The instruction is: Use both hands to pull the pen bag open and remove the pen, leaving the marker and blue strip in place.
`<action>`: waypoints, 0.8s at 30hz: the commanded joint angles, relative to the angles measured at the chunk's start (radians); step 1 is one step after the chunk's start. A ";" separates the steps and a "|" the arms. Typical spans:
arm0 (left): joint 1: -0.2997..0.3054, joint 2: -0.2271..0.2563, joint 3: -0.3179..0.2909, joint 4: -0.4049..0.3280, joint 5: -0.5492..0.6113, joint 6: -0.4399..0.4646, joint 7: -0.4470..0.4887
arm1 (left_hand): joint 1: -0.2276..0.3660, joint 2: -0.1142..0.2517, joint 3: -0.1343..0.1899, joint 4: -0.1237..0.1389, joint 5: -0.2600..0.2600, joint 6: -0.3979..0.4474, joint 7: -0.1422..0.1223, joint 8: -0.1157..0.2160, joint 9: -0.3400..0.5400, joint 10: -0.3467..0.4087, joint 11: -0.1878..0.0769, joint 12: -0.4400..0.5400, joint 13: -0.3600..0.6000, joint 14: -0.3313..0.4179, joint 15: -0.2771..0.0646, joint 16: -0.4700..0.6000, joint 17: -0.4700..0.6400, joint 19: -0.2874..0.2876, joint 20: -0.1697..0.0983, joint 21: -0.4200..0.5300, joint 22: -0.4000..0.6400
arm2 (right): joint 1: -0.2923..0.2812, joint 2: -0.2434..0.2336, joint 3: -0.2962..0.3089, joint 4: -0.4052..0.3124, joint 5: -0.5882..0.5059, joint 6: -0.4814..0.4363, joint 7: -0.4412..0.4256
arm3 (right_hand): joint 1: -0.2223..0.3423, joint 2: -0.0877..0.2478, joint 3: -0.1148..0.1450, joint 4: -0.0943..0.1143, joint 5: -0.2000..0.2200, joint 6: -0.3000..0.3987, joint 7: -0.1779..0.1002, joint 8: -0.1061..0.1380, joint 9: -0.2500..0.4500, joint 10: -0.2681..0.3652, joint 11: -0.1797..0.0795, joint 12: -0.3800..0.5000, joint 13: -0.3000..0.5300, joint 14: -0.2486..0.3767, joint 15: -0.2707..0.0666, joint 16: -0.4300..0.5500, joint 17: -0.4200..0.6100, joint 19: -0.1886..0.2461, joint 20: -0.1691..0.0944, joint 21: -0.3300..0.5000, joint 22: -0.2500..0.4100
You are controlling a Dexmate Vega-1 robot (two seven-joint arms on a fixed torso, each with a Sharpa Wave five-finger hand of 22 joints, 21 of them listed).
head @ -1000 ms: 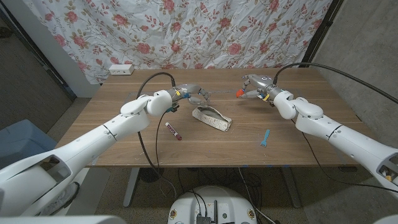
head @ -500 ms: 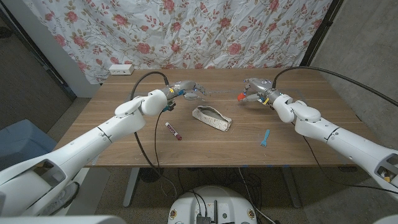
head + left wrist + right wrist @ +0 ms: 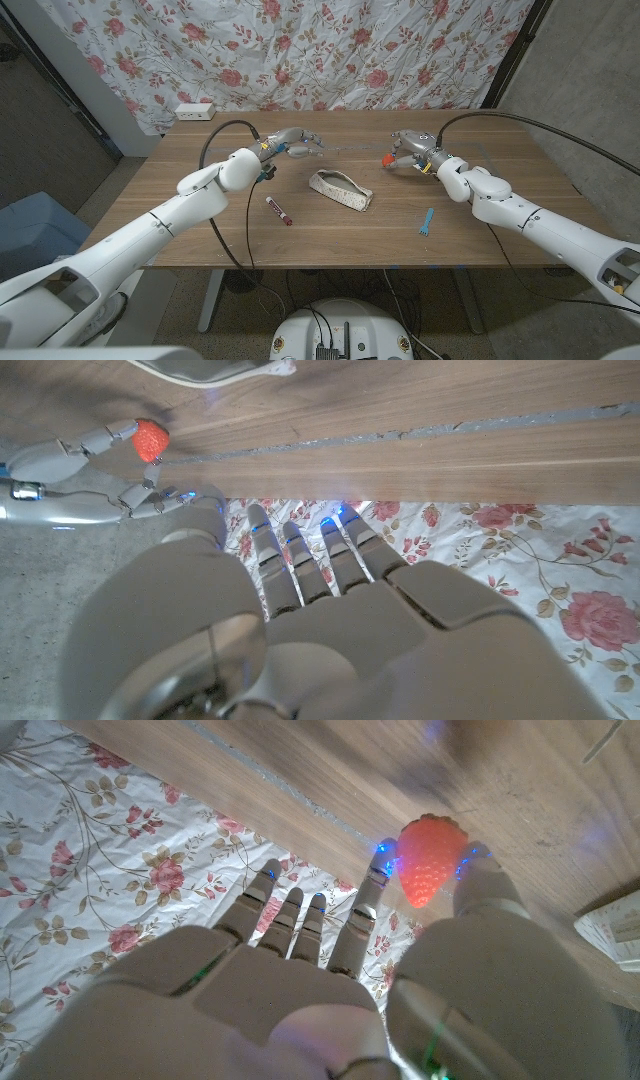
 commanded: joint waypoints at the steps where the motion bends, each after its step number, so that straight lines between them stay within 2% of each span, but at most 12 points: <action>1: 0.075 0.002 -0.071 0.006 -0.117 0.010 0.108 | -0.009 0.002 0.003 0.006 0.001 -0.006 0.000 0.001 0.003 -0.004 0.005 0.002 0.005 -0.004 -0.058 -0.003 0.003 -0.005 -0.002 -0.005 0.003 | 0.008 0.016 -0.022 0.034 0.001 -0.005 -0.003 | 0.003 0.014 -0.002 -0.004 0.008 -0.005 0.001 -0.005 0.001 0.008 -0.002 -0.002 0.004 0.011 -0.007 0.006 0.002 0.009 -0.002 0.000 0.003; 15: 0.155 0.000 -0.145 0.004 -0.260 0.018 0.199 | -0.019 0.008 0.007 0.004 0.001 -0.022 0.002 0.001 0.003 -0.013 0.012 0.004 0.004 -0.011 -0.052 -0.002 0.002 -0.010 -0.002 -0.004 0.003 | 0.016 0.026 -0.035 0.052 0.017 -0.021 0.009 | 0.015 0.020 -0.001 -0.007 0.011 -0.037 0.002 -0.016 0.000 0.001 -0.005 -0.006 0.005 0.014 -0.009 0.008 0.004 0.011 -0.005 0.000 0.003; 24: 0.179 0.000 -0.162 0.027 -0.333 0.012 0.221 | -0.026 0.016 0.012 0.003 0.001 -0.039 0.007 -0.001 0.003 -0.025 0.020 0.003 0.004 -0.023 -0.043 -0.004 0.002 -0.016 -0.001 -0.004 0.003 | 0.019 0.022 -0.042 0.041 0.024 -0.032 0.039 | 0.013 0.019 -0.006 -0.006 0.011 -0.083 0.002 -0.034 -0.003 -0.006 -0.001 -0.010 0.005 0.015 -0.003 0.009 0.006 0.009 -0.005 -0.001 0.003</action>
